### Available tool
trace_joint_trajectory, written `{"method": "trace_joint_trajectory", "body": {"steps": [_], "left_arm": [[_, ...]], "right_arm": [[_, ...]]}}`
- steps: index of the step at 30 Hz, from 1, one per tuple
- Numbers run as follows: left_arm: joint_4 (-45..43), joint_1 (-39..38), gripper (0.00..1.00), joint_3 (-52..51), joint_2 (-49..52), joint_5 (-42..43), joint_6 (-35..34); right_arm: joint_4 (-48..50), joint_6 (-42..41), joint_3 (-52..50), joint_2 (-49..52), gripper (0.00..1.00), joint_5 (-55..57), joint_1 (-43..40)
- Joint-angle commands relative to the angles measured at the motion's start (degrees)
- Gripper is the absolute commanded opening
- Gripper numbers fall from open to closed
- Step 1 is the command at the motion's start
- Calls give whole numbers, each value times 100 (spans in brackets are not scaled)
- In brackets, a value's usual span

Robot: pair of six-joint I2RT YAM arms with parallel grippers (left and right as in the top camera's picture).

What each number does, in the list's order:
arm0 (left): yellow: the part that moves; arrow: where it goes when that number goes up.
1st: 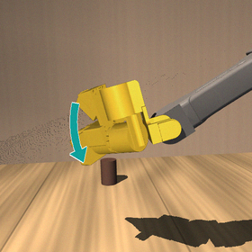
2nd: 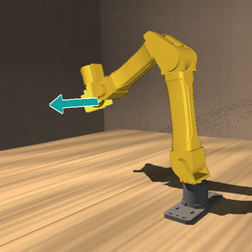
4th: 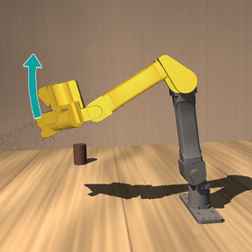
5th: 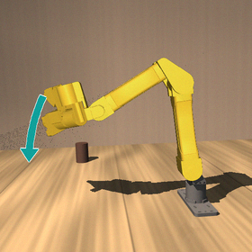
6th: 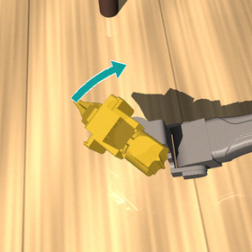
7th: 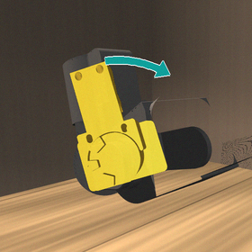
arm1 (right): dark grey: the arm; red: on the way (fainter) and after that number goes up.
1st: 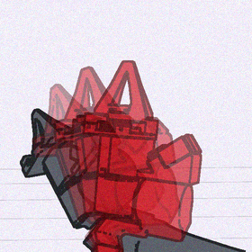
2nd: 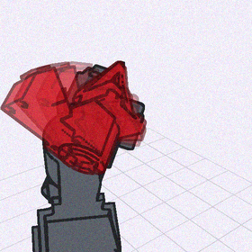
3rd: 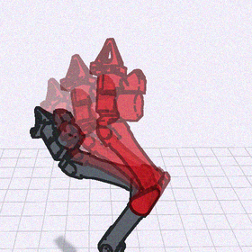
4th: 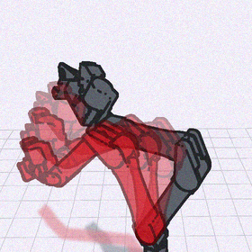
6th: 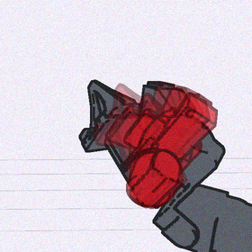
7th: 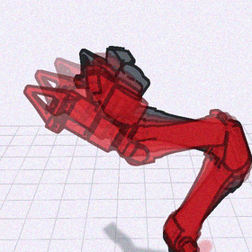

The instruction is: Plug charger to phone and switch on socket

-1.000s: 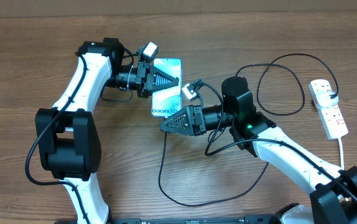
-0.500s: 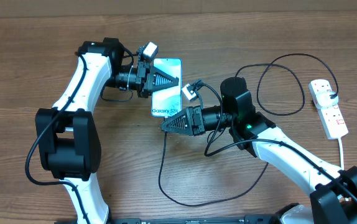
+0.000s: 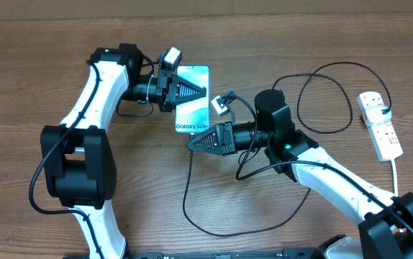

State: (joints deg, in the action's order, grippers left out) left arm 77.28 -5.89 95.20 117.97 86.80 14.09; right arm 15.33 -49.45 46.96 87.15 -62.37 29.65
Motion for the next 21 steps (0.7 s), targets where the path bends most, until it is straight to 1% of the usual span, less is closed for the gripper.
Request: {"method": "trace_joint_trajectory", "body": {"steps": [1,9,12,14,21], "left_arm": [[22,-13,4,31,-164,15,2],[26,-13,4,31,-164,-39,2],[26,-15,4,31,-164,-44,4],[39,-13,4,31,-164,-66,4],[116,-13,4,31,-164,-184,4]], "right_arm": [[63,133,101,-101,4,437,22],[85,15,101,-101,4,717,17],[282,-33,103,-101,4,728,-11],[396,-177,103,-101,4,732,-72],[387,-203,107,-101,4,734,-304]]}}
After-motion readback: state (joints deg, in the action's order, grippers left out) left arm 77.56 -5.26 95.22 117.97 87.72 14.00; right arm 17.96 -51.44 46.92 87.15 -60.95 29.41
